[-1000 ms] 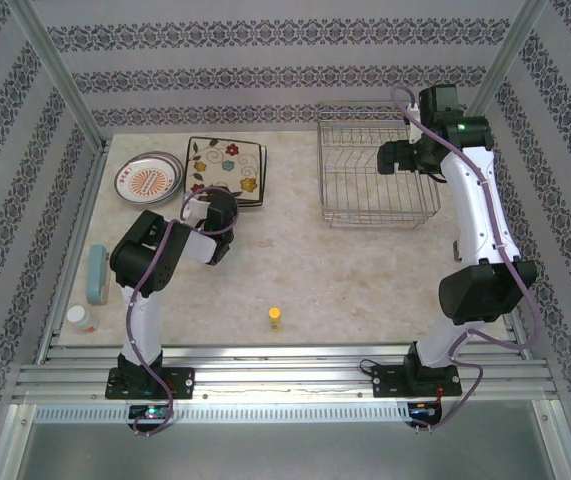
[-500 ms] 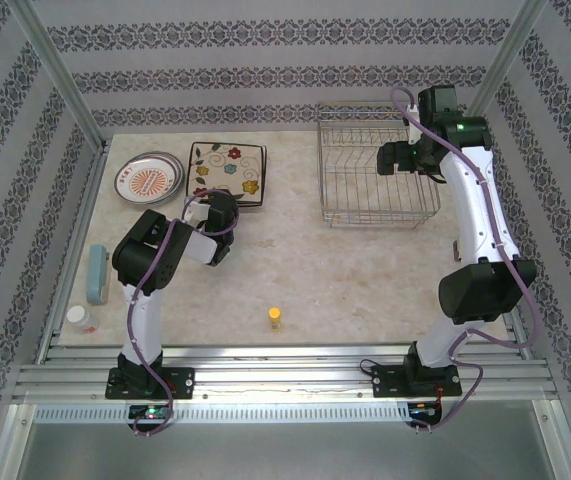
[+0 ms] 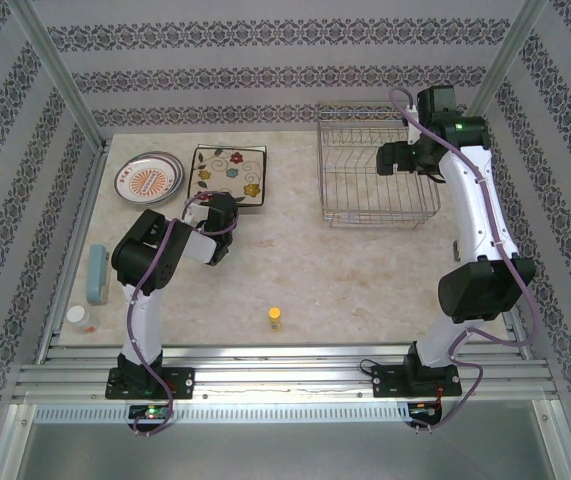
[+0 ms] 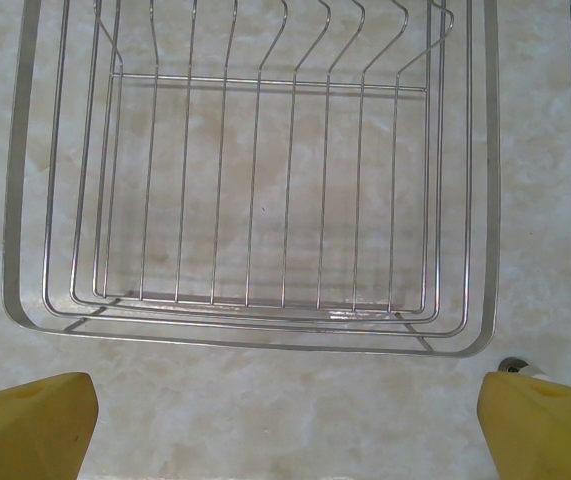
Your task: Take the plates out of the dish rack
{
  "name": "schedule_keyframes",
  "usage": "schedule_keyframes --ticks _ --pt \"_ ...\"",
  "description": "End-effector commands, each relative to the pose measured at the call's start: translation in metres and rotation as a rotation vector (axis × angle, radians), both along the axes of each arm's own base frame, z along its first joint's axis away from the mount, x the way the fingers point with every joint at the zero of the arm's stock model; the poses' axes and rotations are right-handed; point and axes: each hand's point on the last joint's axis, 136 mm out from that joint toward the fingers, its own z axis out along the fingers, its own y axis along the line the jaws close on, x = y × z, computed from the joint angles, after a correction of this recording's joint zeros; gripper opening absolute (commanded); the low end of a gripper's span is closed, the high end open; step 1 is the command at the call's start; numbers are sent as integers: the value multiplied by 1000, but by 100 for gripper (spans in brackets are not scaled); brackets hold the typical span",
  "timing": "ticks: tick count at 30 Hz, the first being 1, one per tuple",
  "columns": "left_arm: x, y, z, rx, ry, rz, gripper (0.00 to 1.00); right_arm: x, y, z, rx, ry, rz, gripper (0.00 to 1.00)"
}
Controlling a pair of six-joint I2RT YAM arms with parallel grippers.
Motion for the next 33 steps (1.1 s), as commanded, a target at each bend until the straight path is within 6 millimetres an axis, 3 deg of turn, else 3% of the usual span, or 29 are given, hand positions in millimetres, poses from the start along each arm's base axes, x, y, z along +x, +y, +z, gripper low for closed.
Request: schedule_keyframes --ticks 1,6,10,17,22,33 --pt "15 4 57 -86 -173 34 11 0 7 -7 3 17 25 98" --pt "13 6 56 -78 -147 30 26 1 7 -8 2 16 27 98" --pt "11 7 59 -61 -122 20 52 1 7 -8 2 14 27 98" --pt "6 3 66 -7 -61 -29 76 2 8 -7 9 8 28 98" --pt "-6 8 76 116 57 -63 99 2 9 -5 10 -8 32 98" --pt "-13 17 77 177 122 -96 100 4 13 -7 36 -33 42 98"
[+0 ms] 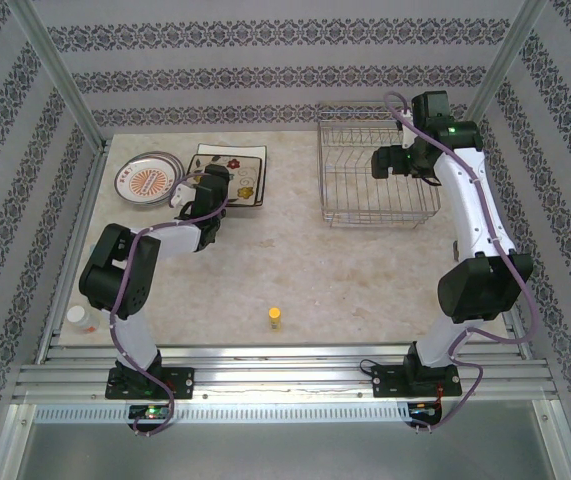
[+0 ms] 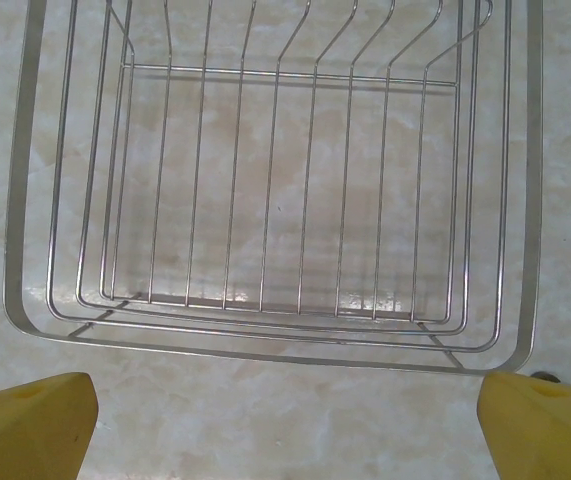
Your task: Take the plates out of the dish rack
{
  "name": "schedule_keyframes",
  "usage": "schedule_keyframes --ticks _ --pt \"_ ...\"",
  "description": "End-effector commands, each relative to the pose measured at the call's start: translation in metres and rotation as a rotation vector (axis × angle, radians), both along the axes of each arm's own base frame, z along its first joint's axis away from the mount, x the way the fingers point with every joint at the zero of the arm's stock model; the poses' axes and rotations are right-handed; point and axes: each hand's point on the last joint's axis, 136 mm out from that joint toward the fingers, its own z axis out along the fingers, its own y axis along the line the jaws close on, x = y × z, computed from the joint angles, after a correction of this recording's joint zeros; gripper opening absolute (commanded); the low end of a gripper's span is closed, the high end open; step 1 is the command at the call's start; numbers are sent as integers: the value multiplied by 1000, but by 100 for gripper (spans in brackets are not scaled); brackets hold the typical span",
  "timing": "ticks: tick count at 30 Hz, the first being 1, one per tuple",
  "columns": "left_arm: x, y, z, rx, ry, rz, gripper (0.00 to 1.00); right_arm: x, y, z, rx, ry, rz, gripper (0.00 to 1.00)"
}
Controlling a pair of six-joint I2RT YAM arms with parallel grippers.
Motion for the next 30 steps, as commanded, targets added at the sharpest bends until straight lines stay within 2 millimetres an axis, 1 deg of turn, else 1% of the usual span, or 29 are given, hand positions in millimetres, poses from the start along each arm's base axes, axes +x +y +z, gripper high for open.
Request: schedule_keyframes --ticks 1,6,20,24,30 --pt "3 5 21 35 -24 -3 100 -2 6 11 12 -42 23 98" --pt "4 2 12 28 -11 -15 100 -3 6 14 17 -50 26 98" --pt "23 -14 7 63 42 -83 100 3 2 14 31 -62 21 98" --pt "24 -15 2 68 56 -90 100 4 -1 15 36 -68 20 98" --pt "25 -24 -1 103 91 -153 100 6 -3 14 47 -72 20 98"
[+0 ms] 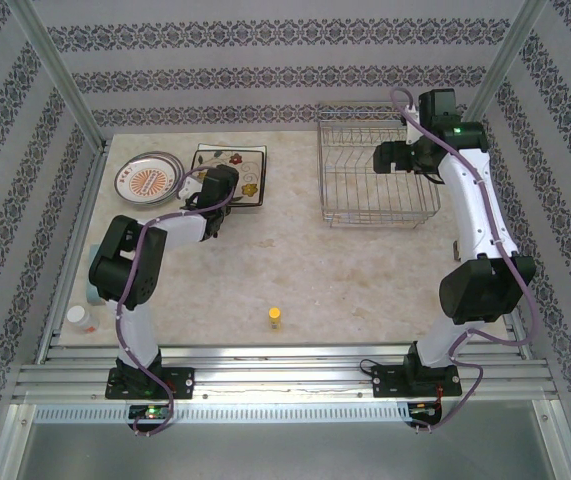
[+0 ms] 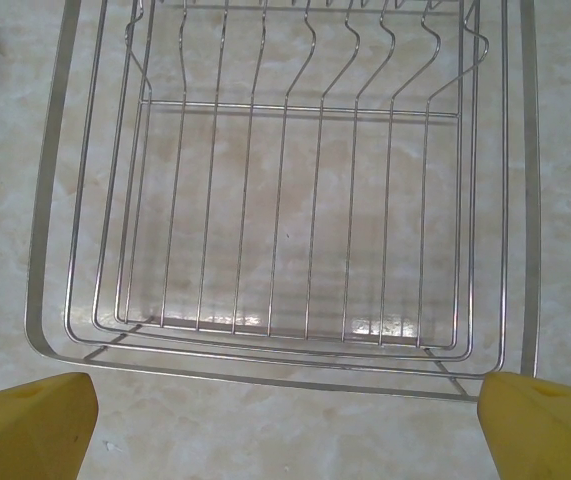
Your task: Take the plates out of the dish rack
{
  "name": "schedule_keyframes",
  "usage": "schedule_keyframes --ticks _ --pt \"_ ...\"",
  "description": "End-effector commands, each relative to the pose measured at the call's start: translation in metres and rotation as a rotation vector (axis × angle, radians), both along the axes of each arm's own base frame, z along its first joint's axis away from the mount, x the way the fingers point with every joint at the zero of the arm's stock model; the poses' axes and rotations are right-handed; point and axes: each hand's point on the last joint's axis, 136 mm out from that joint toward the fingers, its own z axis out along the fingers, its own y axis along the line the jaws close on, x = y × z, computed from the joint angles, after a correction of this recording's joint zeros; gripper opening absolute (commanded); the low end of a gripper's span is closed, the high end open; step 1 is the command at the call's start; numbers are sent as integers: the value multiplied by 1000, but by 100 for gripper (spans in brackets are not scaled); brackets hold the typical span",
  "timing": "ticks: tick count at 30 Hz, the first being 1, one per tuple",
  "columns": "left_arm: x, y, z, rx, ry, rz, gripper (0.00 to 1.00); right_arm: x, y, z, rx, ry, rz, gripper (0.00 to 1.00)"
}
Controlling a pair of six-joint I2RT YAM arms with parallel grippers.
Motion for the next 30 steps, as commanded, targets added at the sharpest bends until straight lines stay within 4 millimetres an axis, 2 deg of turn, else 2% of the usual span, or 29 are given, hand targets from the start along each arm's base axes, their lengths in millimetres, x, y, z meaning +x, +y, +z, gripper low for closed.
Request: schedule_keyframes --ticks 1,7,13,30 --pt "9 -7 22 53 -17 -60 100 -2 -1 6 9 -23 15 98" --pt "1 -11 23 167 69 -159 100 -2 -3 6 22 -33 15 98" --pt "-7 -11 16 213 124 -207 100 -2 -4 8 38 -50 12 98" --pt "1 -23 13 236 148 -260 100 -6 -2 19 51 -82 24 98"
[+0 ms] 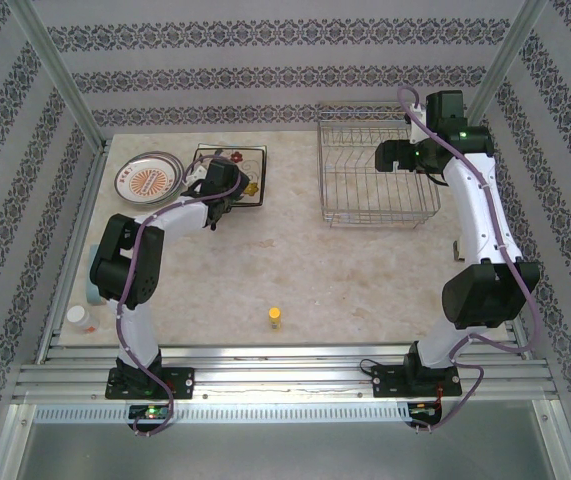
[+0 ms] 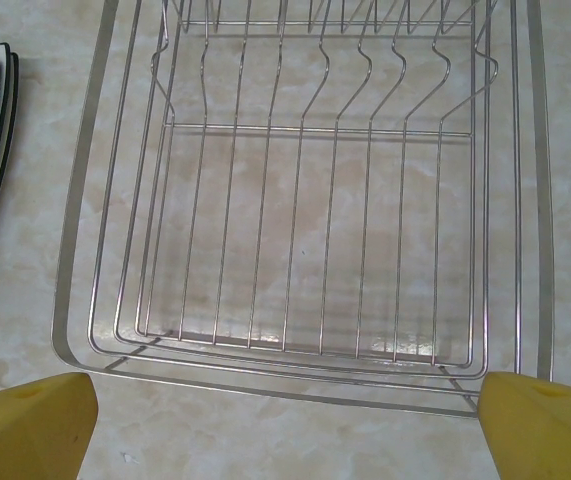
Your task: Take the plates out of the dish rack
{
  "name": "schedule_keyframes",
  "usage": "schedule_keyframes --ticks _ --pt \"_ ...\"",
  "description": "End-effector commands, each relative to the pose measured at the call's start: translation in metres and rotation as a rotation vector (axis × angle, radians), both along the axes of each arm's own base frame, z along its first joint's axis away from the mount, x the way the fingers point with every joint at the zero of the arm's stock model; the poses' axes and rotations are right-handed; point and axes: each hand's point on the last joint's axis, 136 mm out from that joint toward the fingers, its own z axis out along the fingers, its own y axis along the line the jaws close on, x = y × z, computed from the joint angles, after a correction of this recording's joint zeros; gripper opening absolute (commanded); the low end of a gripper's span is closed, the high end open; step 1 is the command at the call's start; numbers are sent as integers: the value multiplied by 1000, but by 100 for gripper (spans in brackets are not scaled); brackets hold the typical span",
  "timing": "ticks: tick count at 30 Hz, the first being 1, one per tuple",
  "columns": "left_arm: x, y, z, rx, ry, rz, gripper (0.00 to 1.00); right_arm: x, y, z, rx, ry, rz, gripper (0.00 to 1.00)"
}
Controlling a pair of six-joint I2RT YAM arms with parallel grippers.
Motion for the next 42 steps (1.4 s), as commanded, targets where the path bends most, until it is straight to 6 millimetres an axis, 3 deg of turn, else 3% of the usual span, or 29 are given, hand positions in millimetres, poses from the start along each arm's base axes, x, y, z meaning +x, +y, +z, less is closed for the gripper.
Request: schedule_keyframes --ticks 1,7,10,15,18,21,22,25,28,31,37,42 --pt "11 -7 12 19 -34 -28 100 -7 -2 12 1 -33 14 98" --pt "11 -8 9 20 -31 -33 100 -10 -2 14 1 -38 13 98" --pt "9 -8 19 61 -45 -66 100 -12 -2 15 2 -42 12 98" --pt "0 -1 79 309 -111 -234 100 -21 -4 18 -6 -52 4 98" --pt "-20 13 127 512 -162 -342 100 -30 -6 25 -15 -102 -2 98" --pt "-49 28 169 687 -251 -418 100 -42 2 28 -12 -278 29 98" --pt "-61 33 178 729 -291 -432 100 -49 6 34 -12 -370 37 98" --pt "-98 52 196 825 -380 -418 100 -78 6 25 -3 -586 -6 98" --pt "-128 81 185 903 -358 -361 100 -105 -4 -10 -4 -691 -83 98" --pt "-142 105 156 949 -340 -311 100 -117 -7 -46 -30 -720 -91 98" --pt "-141 147 86 842 -307 -224 100 -102 -6 -112 -77 -651 -53 98" --pt "-126 155 43 814 -249 -255 100 -79 -14 -142 -39 -594 -60 98"
